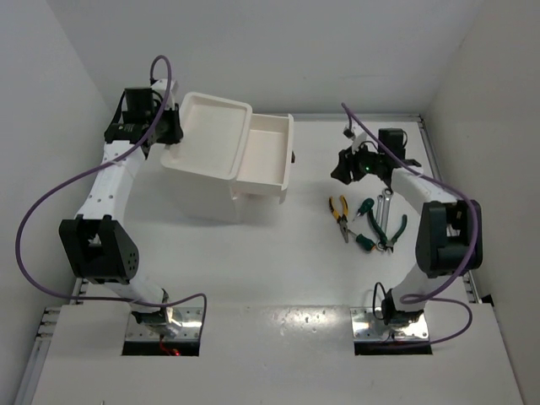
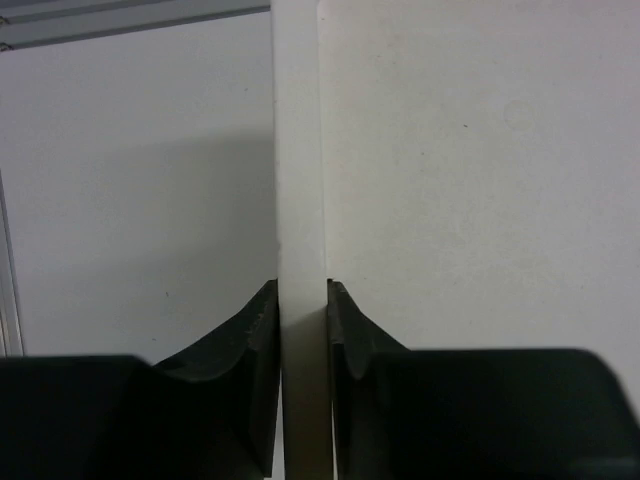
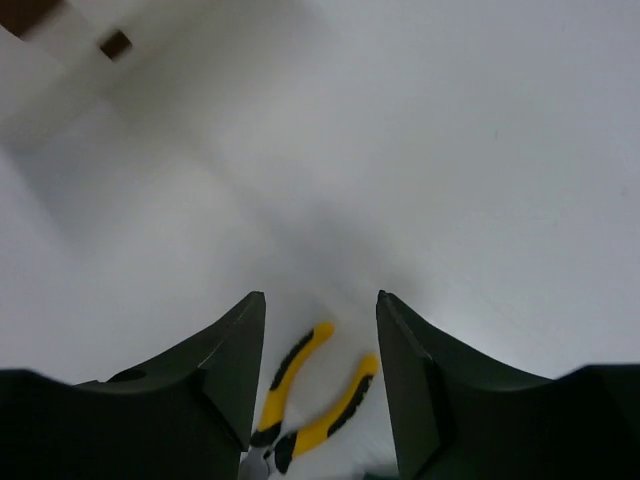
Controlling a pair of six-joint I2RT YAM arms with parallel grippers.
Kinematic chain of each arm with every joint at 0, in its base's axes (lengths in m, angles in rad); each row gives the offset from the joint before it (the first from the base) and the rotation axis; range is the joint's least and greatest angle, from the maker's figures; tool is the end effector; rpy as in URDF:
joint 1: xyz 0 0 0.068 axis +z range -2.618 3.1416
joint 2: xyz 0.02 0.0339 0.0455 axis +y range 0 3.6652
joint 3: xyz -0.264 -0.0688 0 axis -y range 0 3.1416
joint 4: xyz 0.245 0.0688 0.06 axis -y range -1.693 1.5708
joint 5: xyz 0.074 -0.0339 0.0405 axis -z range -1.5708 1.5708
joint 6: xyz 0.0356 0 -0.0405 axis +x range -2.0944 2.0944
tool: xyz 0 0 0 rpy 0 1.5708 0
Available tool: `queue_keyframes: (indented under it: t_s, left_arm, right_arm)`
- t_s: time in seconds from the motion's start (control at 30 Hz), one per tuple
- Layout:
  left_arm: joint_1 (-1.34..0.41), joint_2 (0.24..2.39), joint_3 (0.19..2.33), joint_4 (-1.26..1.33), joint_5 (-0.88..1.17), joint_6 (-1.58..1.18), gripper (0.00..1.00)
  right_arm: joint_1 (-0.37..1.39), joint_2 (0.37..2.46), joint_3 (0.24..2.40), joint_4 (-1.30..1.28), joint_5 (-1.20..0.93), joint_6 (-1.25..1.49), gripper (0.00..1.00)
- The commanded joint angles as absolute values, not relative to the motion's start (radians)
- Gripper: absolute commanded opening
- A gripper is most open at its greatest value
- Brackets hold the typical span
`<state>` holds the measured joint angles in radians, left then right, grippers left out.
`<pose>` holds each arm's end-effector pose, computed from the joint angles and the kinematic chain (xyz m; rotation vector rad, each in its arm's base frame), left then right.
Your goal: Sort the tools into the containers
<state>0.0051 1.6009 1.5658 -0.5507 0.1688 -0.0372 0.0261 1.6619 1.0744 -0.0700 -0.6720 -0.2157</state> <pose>0.3658 -0.0041 0.3684 0.0522 2.1533 -0.2005 0.3611 0.0316 0.2283 -0.6116 2.0434 0.6331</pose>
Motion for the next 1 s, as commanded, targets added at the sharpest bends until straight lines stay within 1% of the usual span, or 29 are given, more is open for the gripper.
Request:
queue_keyframes:
  t_s: [0.0, 0.03, 0.07, 0.13, 0.2, 0.27, 0.37, 0.57, 0.87, 0.9, 0.97]
  left_arm:
    - [-0.002, 1.588, 1.54, -0.627, 0.227, -0.077, 0.3]
    - [-0.002, 1.588, 1.54, -0.627, 0.227, -0.086, 0.46]
    - [-0.002, 1.588, 1.54, -0.627, 0.215, -0.086, 0.54]
    - [-0.002, 1.577, 1.54, -0.627, 0.215, -0.086, 0.67]
    - [-0.002, 1.577, 1.54, -0.627, 0.215, -0.086, 0.71]
    - [-0.002, 1.568, 1.54, -0.627, 0.206, -0.086, 0.72]
    - [-0.002, 1.559, 1.54, -0.627, 0.216, -0.086, 0.72]
    - [-0.002, 1.54, 1.54, -0.606, 0.189, -0.086, 0.72]
    - [-0.002, 1.509, 1.54, -0.572, 0.178, -0.077, 0.72]
    - [-0.002, 1.509, 1.549, -0.572, 0.178, -0.077, 0.72]
    - [-0.002, 1.5, 1.549, -0.572, 0.178, -0.077, 0.72]
  right_arm:
    - [0.026, 1.722, 1.121, -0.271, -0.471, -0.23, 0.48]
    - [0.026, 1.723, 1.121, -0.284, -0.454, -0.221, 0.48]
    - [0.026, 1.738, 1.121, -0.284, -0.419, -0.209, 0.48]
    - [0.026, 1.762, 1.132, -0.314, -0.391, -0.196, 0.48]
    - [0.035, 1.778, 1.143, -0.324, -0.367, -0.187, 0.5]
    - [0.035, 1.789, 1.143, -0.336, -0.335, -0.175, 0.54]
    - [0.035, 1.799, 1.134, -0.345, -0.321, -0.175, 0.54]
    - [0.044, 1.831, 1.134, -0.363, -0.285, -0.184, 0.47]
    - [0.063, 1.873, 1.124, -0.351, -0.244, -0.193, 0.47]
    - [0.063, 1.882, 1.124, -0.351, -0.227, -0.193, 0.46]
    - [0.072, 1.898, 1.134, -0.342, -0.204, -0.193, 0.39]
